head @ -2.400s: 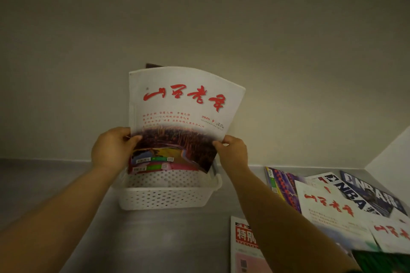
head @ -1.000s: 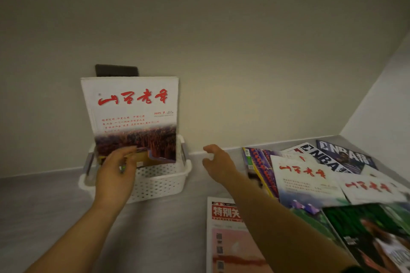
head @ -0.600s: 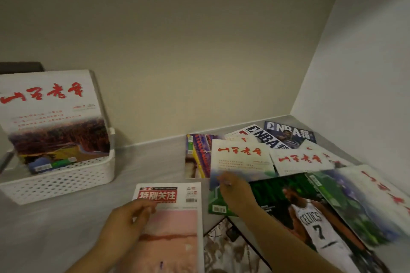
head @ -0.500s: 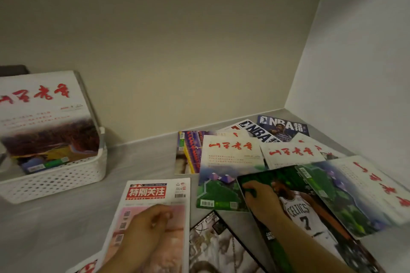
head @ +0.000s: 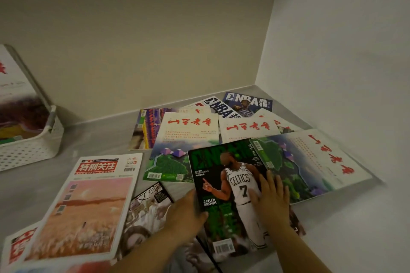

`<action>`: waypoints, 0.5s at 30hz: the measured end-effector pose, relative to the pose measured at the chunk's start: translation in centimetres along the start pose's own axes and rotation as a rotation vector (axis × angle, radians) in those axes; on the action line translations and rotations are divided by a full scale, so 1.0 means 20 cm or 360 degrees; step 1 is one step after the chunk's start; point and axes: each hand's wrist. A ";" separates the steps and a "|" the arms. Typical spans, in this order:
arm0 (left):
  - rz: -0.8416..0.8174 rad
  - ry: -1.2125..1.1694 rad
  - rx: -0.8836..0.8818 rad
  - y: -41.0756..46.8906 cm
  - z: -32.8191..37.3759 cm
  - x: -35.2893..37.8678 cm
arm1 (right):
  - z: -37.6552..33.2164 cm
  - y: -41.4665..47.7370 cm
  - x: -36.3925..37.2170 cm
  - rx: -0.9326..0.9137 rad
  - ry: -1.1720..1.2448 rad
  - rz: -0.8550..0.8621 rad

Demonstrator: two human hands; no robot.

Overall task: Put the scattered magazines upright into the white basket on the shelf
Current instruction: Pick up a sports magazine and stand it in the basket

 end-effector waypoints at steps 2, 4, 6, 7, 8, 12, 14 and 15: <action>0.0057 0.0122 -0.0006 0.01 0.05 0.05 | 0.01 0.00 0.01 -0.0004 -0.0005 -0.0009; 0.0103 0.0046 -0.0042 0.01 0.09 0.08 | 0.02 0.01 0.02 -0.0019 0.0005 -0.0021; 0.0121 -0.0294 -0.0144 0.01 0.13 0.07 | 0.02 0.01 0.02 -0.0024 0.0020 -0.0027; 0.0111 -0.0556 -0.0200 0.02 0.14 0.06 | 0.03 0.01 0.02 -0.0028 0.0030 -0.0027; 0.0107 -0.0843 -0.0248 0.02 0.15 0.05 | 0.03 0.02 0.03 -0.0032 0.0039 -0.0024; 0.0227 -0.1468 -0.0480 0.03 0.14 -0.01 | 0.03 0.02 0.03 -0.0038 0.0072 -0.0001; 0.0261 -0.1517 -0.0634 0.05 0.12 0.00 | 0.04 0.02 0.02 -0.0041 0.0095 0.0002; 0.0258 -0.1475 -0.0693 0.06 0.11 0.01 | 0.04 0.02 0.02 -0.0042 0.0108 -0.0002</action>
Point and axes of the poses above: each hand's wrist, its own y-axis towards the middle knuckle, its own x-axis out of the palm, z = x × y, and after that the axes turned 10 degrees about y, right-handed
